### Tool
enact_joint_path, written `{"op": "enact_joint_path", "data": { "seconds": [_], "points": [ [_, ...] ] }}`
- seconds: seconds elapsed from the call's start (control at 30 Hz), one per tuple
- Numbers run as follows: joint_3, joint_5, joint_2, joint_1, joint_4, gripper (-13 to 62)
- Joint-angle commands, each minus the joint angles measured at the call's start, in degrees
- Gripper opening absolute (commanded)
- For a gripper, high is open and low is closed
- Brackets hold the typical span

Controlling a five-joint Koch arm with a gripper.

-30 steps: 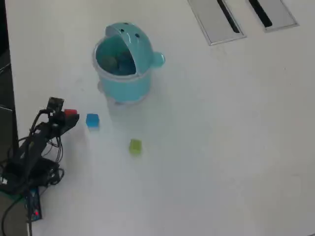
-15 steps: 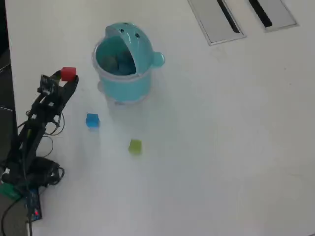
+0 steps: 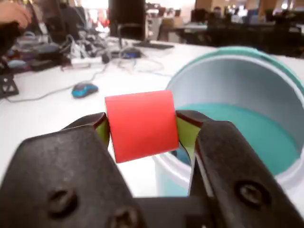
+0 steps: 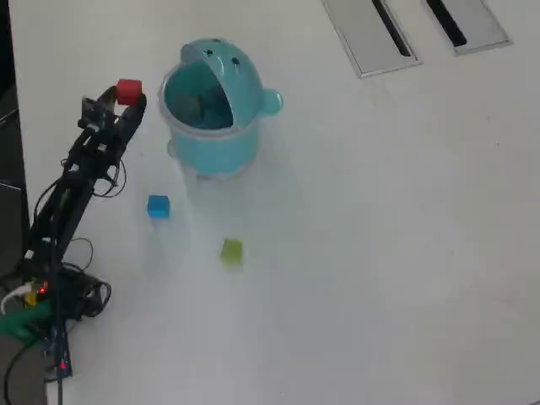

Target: Grasp RGB lego blocks and put them in the bin one by one.

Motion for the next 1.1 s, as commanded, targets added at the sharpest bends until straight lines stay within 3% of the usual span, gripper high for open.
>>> {"op": "enact_joint_path", "data": {
  "seconds": [0.0,0.37,0.8,1.07],
  "points": [
    [-8.26,0.00,-2.64,0.09,-7.82,9.9],
    [-23.64,0.00,-17.49,2.99,-8.79,9.9],
    [-20.39,-0.88,-22.50,10.02,-17.14,11.0],
    [-16.00,-6.86,-22.50,11.16,-19.25,23.4]
  ]
}}
